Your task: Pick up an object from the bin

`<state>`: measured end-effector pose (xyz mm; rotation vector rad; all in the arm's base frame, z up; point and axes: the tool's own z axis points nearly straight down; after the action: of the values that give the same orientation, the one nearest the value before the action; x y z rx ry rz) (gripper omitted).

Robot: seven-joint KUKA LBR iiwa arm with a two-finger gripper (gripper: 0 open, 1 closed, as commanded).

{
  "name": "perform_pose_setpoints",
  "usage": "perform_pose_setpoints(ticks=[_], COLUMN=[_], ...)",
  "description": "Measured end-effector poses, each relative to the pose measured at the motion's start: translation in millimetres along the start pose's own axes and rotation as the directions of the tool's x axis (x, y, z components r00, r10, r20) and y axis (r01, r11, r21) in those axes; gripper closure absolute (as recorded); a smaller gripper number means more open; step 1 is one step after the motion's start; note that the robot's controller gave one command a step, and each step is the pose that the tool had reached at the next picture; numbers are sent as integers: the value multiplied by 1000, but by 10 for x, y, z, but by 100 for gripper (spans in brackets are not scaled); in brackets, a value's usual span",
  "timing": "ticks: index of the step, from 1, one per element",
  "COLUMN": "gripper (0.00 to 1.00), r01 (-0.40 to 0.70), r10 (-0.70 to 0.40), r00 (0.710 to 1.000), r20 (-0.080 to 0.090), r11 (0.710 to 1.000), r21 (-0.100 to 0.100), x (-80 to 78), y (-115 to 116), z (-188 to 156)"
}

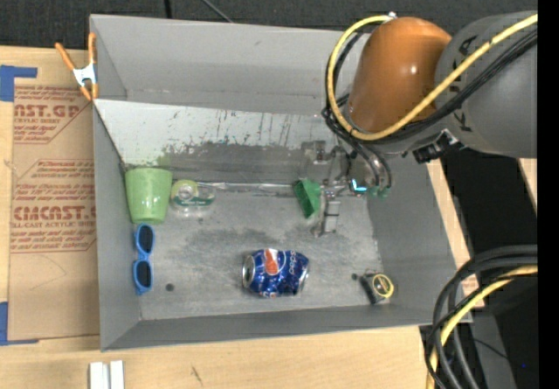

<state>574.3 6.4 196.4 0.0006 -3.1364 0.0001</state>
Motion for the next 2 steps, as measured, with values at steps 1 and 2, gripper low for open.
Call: perform_pose_setpoints(ticks=[1, 2], gripper=[0, 0], r01=[20, -60], r10=[-20, 60], r00=[1000, 998], r20=[-6, -1], r11=[1000, 998], r21=[0, -1], x=[763, 831], y=[171, 318], z=[533, 1316])
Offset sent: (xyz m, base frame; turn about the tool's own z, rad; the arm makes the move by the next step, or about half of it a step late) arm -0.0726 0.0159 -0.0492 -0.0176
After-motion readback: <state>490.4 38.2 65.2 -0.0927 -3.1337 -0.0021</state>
